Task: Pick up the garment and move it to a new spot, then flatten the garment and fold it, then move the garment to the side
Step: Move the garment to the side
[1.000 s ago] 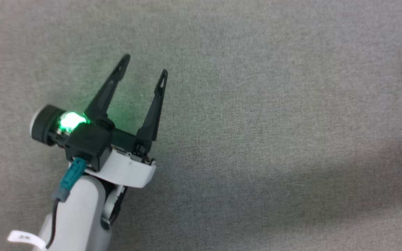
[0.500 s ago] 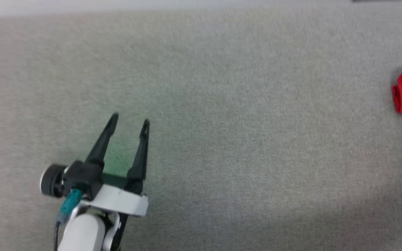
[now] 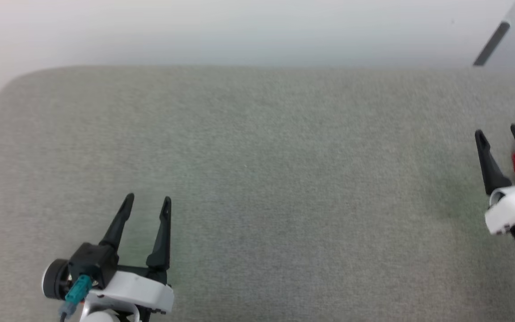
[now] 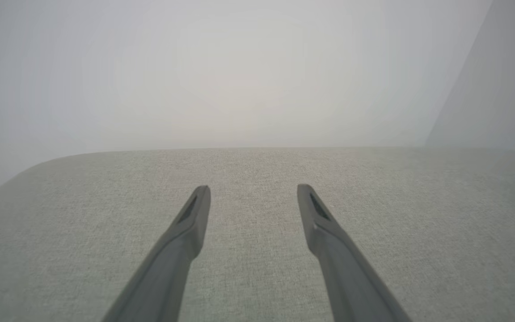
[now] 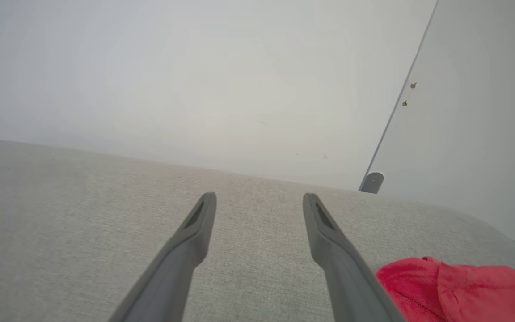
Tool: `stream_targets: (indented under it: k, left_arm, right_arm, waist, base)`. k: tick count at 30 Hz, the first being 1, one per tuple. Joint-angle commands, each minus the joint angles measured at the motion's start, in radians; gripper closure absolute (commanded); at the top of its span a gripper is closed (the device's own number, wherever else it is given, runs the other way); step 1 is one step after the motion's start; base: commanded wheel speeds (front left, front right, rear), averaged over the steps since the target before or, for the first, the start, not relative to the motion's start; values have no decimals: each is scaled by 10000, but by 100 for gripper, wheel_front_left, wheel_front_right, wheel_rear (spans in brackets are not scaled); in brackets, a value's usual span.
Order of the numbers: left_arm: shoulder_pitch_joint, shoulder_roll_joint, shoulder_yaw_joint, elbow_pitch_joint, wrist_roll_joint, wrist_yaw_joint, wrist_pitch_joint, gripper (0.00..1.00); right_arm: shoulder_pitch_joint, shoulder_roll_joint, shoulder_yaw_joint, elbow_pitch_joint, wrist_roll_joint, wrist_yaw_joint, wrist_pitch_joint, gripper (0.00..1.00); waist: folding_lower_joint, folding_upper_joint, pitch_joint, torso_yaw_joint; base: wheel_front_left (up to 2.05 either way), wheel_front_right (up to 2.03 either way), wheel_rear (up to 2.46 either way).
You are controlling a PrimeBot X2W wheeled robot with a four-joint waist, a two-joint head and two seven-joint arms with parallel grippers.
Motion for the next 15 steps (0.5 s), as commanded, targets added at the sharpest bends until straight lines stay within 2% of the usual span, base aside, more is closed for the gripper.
stream_targets:
  k: [1, 15]
  left_arm:
    - [161, -72, 88, 41, 68, -62, -6, 0]
    - [1014, -390, 593, -347, 250, -301, -7, 0]
  right_arm:
    - [599, 67, -272, -451, -39, -9, -46, 0]
    - [4029, 1206, -2002, -3093, -540, -9, -48, 0]
  waist:
    - [0, 0, -599, 479]
    - [0, 0, -1281, 635]
  base:
    - [0, 0, 0]
    - [0, 0, 0]
